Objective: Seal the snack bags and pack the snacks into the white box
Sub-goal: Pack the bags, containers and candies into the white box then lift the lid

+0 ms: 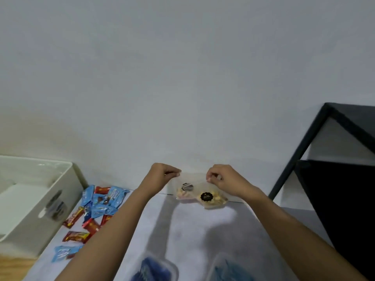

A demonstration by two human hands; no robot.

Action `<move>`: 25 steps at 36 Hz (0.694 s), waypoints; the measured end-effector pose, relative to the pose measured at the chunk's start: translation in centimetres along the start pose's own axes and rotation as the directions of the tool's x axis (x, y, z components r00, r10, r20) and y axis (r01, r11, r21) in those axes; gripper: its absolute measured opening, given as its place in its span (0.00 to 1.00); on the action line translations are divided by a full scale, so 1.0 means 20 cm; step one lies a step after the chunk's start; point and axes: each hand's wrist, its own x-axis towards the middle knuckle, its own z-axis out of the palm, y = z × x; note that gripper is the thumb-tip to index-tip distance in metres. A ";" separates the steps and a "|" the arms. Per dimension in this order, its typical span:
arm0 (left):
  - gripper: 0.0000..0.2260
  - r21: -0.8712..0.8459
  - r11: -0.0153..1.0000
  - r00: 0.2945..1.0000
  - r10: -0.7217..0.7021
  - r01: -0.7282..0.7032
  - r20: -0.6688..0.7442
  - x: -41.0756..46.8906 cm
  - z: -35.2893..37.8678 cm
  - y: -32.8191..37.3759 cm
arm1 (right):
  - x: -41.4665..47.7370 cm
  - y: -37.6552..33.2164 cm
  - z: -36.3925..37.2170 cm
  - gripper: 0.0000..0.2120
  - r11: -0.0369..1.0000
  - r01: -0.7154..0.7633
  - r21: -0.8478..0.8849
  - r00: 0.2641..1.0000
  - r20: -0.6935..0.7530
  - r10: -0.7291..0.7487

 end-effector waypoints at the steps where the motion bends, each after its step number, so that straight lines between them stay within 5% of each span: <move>1: 0.07 -0.011 1.000 0.999 -0.001 0.001 -0.036 -0.02 -0.08 0.01 | 0.02 -0.07 -0.01 0.06 1.000 0.024 -0.009 1.000 -0.017 -0.024; 10: 0.08 0.053 0.998 0.943 0.048 -0.033 -0.330 -0.39 -0.91 -0.18 | 0.20 -0.78 0.25 0.07 0.969 0.228 0.099 0.966 -0.147 -0.212; 25: 0.07 0.057 0.996 0.847 -0.030 0.071 -0.530 -1.09 -2.06 -0.86 | 0.53 -1.99 1.23 0.09 0.834 0.470 0.291 0.875 -0.282 -0.394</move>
